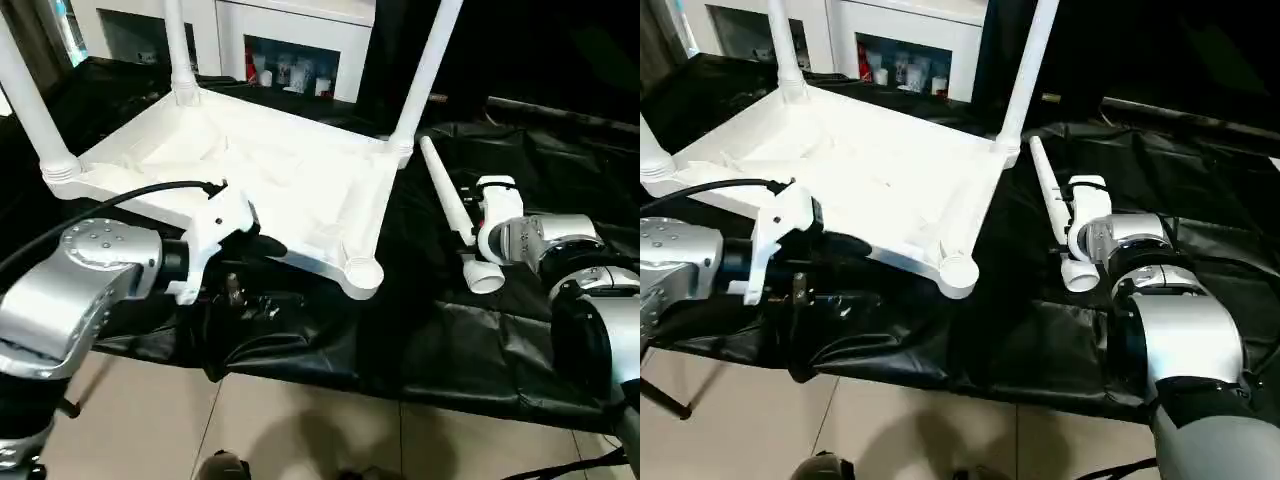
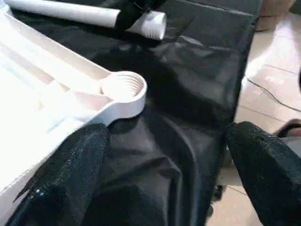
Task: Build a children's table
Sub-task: Pick table leg
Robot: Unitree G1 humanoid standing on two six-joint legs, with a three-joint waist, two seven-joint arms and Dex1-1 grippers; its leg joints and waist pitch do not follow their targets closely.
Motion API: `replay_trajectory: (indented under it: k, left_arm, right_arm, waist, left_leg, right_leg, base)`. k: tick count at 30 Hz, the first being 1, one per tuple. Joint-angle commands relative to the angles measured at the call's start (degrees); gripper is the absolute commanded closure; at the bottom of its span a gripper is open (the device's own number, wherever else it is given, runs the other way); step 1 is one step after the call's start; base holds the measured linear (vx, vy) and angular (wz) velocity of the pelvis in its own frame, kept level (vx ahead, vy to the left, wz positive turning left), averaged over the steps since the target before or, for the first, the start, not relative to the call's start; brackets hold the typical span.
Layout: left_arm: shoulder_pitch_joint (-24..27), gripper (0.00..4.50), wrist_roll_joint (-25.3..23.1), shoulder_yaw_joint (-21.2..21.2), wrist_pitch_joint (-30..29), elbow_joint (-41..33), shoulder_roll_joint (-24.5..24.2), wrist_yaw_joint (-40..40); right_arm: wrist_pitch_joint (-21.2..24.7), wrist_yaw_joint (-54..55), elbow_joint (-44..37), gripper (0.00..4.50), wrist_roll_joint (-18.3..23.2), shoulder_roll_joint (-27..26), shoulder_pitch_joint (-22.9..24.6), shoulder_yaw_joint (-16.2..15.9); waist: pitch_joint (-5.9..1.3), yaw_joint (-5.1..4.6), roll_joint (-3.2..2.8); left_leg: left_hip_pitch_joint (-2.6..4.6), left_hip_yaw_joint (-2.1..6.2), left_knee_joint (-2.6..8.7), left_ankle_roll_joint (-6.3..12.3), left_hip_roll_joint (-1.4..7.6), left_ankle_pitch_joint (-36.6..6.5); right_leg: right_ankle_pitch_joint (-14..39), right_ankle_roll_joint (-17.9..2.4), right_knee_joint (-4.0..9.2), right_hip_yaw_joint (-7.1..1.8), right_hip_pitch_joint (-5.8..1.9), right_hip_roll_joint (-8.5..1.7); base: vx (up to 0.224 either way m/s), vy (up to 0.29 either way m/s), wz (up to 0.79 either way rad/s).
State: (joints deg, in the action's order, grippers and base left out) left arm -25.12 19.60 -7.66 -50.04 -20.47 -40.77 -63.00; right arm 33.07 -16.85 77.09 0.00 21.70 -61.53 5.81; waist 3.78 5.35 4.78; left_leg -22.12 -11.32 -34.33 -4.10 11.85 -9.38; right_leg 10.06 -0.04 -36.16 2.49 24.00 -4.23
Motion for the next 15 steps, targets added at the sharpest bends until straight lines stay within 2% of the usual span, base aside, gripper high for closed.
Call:
replay_trajectory:
  k: [1,4,9,10,12,14,15]
  left_arm:
    - [0.0,0.00,0.8,0.0,-1.1,-1.8,-0.4,0.0]
    - [0.1,0.00,1.4,-0.2,-1.8,-2.3,-0.8,0.1]
    - [0.4,0.00,2.3,-0.7,-2.5,-3.0,-1.9,0.4]
    - [0.5,0.00,2.3,-0.7,-2.6,-3.0,-2.1,0.3]
    - [0.4,0.00,2.6,-0.9,-2.9,-3.1,-2.2,0.3]
    - [0.1,0.00,2.6,-1.1,-2.7,-2.7,-2.2,0.3]
    - [0.1,0.00,2.6,-1.1,-2.7,-2.7,-2.2,0.3]
  right_arm:
    - [0.5,-0.6,0.8,0.77,-1.2,1.4,-0.6,-0.3]
    - [0.8,-0.8,1.0,0.97,-1.6,1.5,-0.4,-0.6]
    - [1.2,-1.0,1.3,1.54,-2.1,1.2,0.4,-0.3]
    - [1.2,-0.9,1.3,1.54,-2.1,1.1,0.6,-0.3]
    - [1.4,-0.9,1.4,1.79,-2.1,1.1,0.9,0.0]
    - [1.4,-0.8,1.4,1.87,-2.0,1.0,1.1,0.1]
    - [1.4,-0.8,1.4,2.05,-2.0,1.0,1.1,0.1]
  waist:
    - [-3.45,0.15,-1.09]
    - [-3.22,0.20,-1.19]
    - [-3.03,0.09,-1.34]
    - [-3.01,0.08,-1.50]
    - [-3.02,0.05,-1.46]
    - [-3.11,0.04,-1.77]
    - [-3.09,0.02,-1.68]
  left_leg:
    - [1.22,0.68,4.05,-5.51,0.83,-16.0]
    - [1.13,0.65,4.08,-5.22,0.81,-15.3]
    - [1.12,0.67,4.11,-5.05,0.81,-15.4]
    - [1.16,0.69,4.13,-5.12,0.83,-15.5]
    - [1.21,0.66,4.10,-5.09,0.87,-15.5]
    - [1.24,0.67,4.07,-5.19,0.84,-15.4]
    - [1.22,0.64,4.09,-5.20,0.85,-15.4]
  right_leg:
    - [12.5,-10.5,3.61,-1.85,-2.25,-2.79]
    - [12.9,-10.4,3.69,-1.88,-2.25,-2.83]
    - [14.3,-10.1,3.77,-1.89,-2.18,-2.81]
    - [14.3,-10.1,3.76,-1.88,-2.14,-2.81]
    - [14.2,-10.2,3.81,-1.90,-2.17,-2.86]
    - [13.7,-10.4,3.75,-1.88,-2.21,-2.80]
    - [13.7,-10.5,3.77,-1.86,-2.22,-2.77]
  base:
    - [0.000,0.000,0.00]
    - [0.000,0.000,0.00]
    - [0.000,0.000,0.00]
    - [0.000,0.000,0.00]
    - [0.000,0.000,0.00]
    - [0.000,0.000,0.00]
    - [0.000,0.000,0.00]
